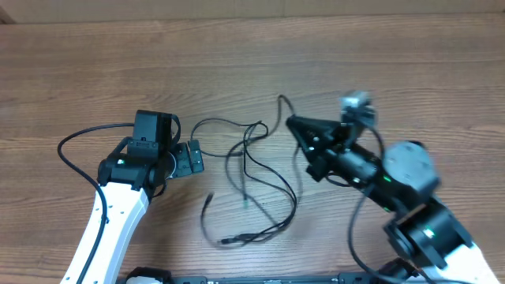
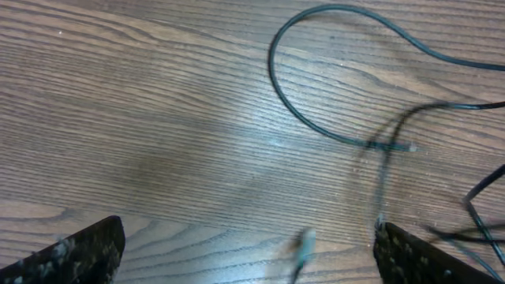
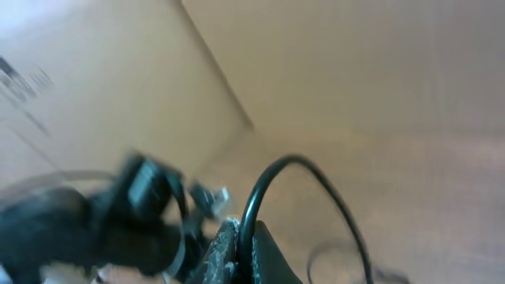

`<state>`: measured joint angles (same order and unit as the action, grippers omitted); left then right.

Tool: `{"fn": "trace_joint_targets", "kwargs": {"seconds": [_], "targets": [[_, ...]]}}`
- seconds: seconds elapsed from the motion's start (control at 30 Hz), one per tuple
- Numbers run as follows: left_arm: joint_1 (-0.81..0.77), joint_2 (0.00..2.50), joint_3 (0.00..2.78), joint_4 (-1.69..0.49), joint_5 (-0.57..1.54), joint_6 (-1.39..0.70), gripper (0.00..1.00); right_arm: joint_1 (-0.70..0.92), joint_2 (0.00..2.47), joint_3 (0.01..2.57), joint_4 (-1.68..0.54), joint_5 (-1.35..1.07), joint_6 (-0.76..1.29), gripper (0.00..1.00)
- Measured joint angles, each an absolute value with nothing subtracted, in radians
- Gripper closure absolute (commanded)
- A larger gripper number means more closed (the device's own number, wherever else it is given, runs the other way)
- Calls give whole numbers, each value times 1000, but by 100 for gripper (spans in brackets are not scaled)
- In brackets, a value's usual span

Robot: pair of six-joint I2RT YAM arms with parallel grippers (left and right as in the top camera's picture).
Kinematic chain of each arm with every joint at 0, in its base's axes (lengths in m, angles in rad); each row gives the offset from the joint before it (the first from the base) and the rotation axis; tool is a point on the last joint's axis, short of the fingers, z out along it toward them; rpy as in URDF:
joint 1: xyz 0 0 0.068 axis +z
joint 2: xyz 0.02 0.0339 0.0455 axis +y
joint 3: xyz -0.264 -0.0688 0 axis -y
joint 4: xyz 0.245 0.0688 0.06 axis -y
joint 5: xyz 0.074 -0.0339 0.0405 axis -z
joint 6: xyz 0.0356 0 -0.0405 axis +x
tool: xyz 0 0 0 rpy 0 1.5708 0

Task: Untangle cables
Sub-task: 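Lift the grasped cable with the right gripper up and rightward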

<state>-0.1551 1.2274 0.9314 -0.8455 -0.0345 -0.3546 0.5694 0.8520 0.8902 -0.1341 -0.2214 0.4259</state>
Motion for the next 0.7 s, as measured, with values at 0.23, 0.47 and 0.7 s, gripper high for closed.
{"fn": "trace_joint_targets", "kwargs": {"seconds": [0.23, 0.47, 0.7], "targets": [[-155, 1227, 931, -845, -35, -355, 0, 569, 816, 1039, -129, -117, 389, 96], [-155, 1227, 931, -845, -35, -355, 0, 569, 820, 1132, -74, -14, 319, 96], [-155, 1227, 931, -846, -35, -355, 0, 569, 818, 1225, -27, 113, 183, 96]]}}
